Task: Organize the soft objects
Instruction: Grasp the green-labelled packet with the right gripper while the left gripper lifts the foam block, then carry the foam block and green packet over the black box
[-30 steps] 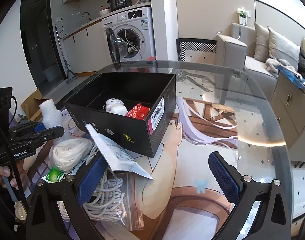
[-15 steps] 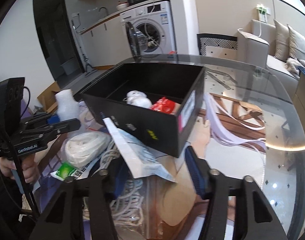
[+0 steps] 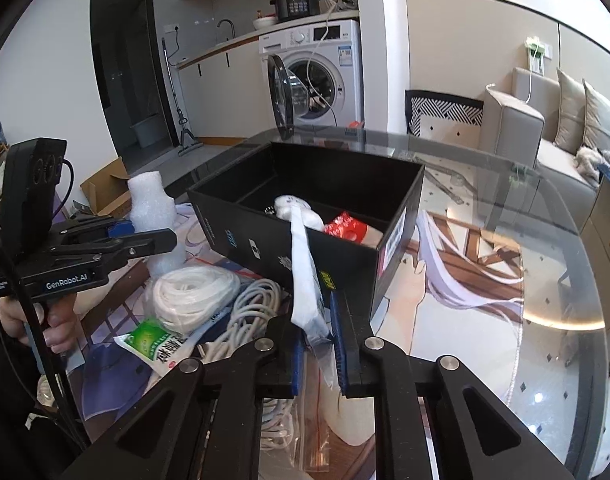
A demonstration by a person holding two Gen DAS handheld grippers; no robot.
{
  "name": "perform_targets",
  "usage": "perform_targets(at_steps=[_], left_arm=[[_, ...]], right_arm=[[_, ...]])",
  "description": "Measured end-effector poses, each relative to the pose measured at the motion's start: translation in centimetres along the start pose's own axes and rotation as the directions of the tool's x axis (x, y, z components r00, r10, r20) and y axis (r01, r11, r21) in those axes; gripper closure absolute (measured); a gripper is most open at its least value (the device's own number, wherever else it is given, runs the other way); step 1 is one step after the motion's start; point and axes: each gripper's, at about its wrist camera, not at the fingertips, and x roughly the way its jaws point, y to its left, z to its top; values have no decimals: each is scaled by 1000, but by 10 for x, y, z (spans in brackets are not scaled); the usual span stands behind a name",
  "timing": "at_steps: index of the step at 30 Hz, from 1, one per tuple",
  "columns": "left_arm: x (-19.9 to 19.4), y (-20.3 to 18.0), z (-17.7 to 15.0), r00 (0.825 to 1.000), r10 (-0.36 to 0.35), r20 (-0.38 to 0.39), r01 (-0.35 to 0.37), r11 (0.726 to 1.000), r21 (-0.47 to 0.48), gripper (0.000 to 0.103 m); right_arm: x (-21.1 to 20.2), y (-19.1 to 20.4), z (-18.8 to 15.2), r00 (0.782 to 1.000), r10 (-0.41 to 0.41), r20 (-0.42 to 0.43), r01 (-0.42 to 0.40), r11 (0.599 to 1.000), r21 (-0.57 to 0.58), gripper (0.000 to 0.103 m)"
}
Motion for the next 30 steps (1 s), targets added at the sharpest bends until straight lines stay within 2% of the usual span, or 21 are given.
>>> perform_targets(at_steps=[20,30], left_arm=[[-21,-9,18,998,4,62,-5,1000,25,71],[-21,-21,38,996,-11,88,6,998,63,71]], right_arm=[[-38,8,14,995,16,95,-15,1000,-4,91],[-56,15,36,985,2,172,4,999,-33,91]])
